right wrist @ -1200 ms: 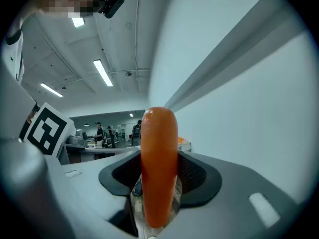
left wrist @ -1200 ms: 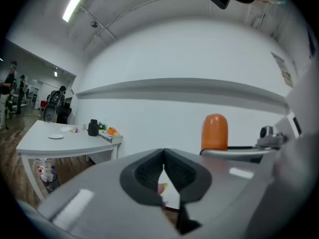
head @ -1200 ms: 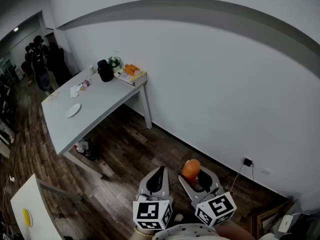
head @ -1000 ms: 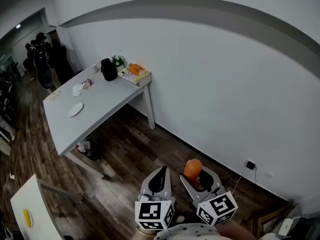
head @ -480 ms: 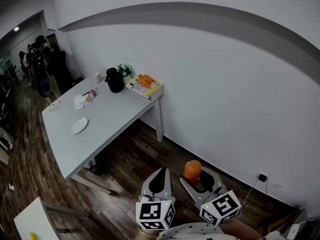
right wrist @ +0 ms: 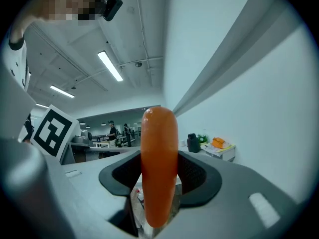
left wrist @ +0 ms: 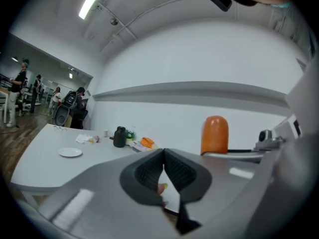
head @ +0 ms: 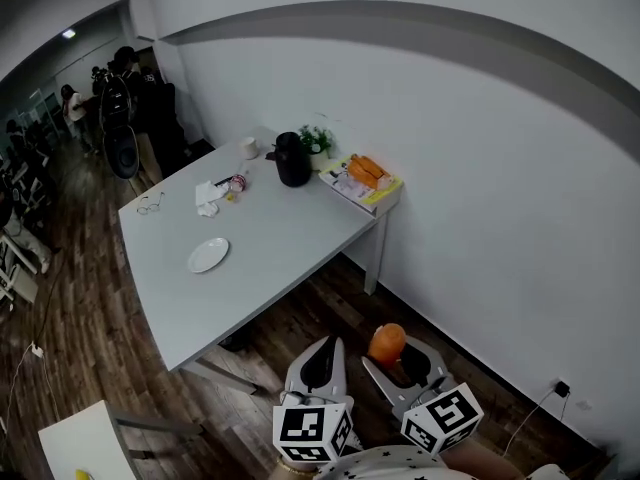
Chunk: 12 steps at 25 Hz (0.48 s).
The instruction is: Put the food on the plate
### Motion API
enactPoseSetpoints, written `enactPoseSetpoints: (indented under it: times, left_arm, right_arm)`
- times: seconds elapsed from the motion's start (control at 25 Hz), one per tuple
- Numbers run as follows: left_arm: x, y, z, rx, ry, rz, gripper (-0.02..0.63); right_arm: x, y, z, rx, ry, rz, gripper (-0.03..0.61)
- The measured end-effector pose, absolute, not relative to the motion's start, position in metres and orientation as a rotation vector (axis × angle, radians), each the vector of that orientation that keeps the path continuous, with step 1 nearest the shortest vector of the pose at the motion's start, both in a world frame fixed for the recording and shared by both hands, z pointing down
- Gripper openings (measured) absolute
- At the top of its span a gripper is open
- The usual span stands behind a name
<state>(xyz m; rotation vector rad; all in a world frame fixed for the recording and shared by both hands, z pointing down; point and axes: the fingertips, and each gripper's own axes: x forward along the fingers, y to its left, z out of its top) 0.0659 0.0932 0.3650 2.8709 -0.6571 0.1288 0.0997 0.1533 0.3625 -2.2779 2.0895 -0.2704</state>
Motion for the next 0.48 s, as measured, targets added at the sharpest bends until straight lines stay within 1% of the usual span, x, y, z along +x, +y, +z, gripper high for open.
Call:
enactPoseSetpoints:
  times: [0.48]
  left_arm:
    - [-0.026,-0.047,0.384,2.690,-1.127,0.123,0.008]
  right_arm:
    - [0.046,0.011,0.381,-1.985,2.411,-0.344,0.219]
